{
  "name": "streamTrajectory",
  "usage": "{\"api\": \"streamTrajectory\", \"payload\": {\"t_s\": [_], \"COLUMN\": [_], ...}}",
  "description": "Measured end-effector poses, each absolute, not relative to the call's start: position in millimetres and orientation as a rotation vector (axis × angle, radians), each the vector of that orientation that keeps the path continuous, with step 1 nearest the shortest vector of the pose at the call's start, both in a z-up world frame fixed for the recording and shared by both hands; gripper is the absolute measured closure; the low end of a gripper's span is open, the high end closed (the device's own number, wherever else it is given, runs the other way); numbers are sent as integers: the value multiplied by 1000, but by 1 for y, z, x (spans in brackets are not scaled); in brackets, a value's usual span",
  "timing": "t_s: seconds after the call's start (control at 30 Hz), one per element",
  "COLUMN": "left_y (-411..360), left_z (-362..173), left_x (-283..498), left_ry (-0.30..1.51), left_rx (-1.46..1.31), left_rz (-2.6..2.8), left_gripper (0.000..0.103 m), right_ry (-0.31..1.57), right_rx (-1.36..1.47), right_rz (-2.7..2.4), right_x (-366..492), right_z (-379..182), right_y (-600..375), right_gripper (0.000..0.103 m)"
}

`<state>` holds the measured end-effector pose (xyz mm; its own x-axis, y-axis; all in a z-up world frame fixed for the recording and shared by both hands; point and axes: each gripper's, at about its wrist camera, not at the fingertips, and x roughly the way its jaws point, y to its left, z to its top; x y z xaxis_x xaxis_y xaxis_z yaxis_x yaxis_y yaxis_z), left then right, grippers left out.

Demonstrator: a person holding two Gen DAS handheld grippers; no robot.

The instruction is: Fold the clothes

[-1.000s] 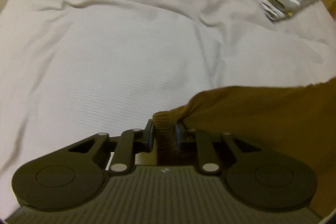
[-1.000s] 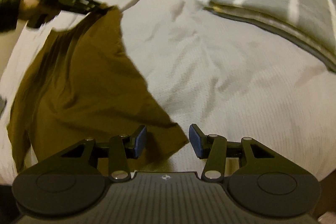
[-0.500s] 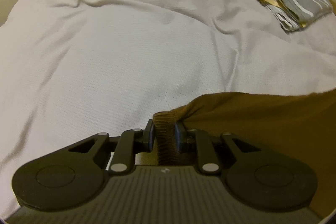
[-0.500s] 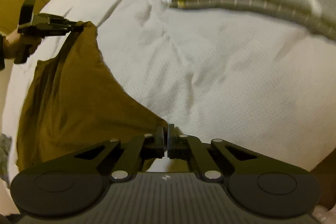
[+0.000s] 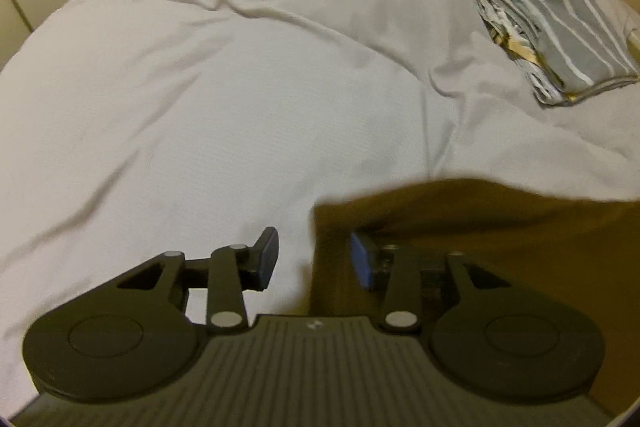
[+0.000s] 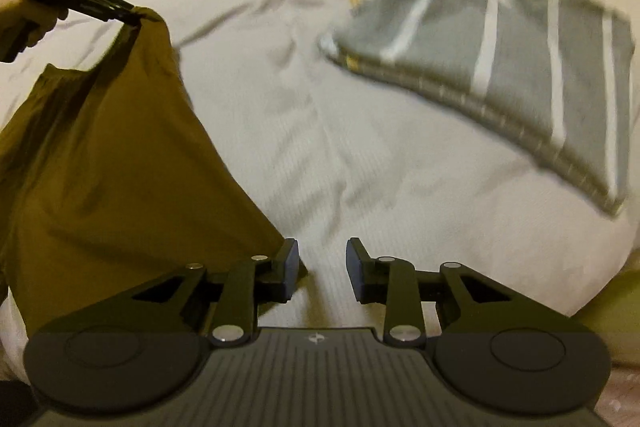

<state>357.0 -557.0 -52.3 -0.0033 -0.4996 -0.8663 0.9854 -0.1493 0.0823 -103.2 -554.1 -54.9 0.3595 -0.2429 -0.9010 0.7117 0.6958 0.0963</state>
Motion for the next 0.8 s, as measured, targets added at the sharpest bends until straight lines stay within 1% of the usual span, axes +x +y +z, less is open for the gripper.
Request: {"api": "streamTrajectory", "payload": {"t_s": [0.17,0.43,0.5,0.57,0.67,0.8], "left_y": [-477,-363,-339,-321,-297,-266], "left_z": [-48,-76,-82,-82,-70,-48], "left_x": [370,404,419,433,442,428], "left_ry": [771,896,915,934,930,910], "left_rx": [894,932,910,882,846,797], "left_rz": [-1406,-1242,-1207,-1147,-1110,-1128], "left_gripper": [70,69,69,70,71,72], "right_ry": [983,965,1008,1028,1058,1094], "right_rx": [478,356,316,306,310,323], "right_rz": [-511,-206,-187,-228,-302,-406], "right_x": [-56,62,71,62,48,28], "right_z": [-38,-74,-91,-97,-92,-76], "right_y": [-525,-491,-497,-510,-513,-507], "right_gripper": [71,73,76,79,78,75]}}
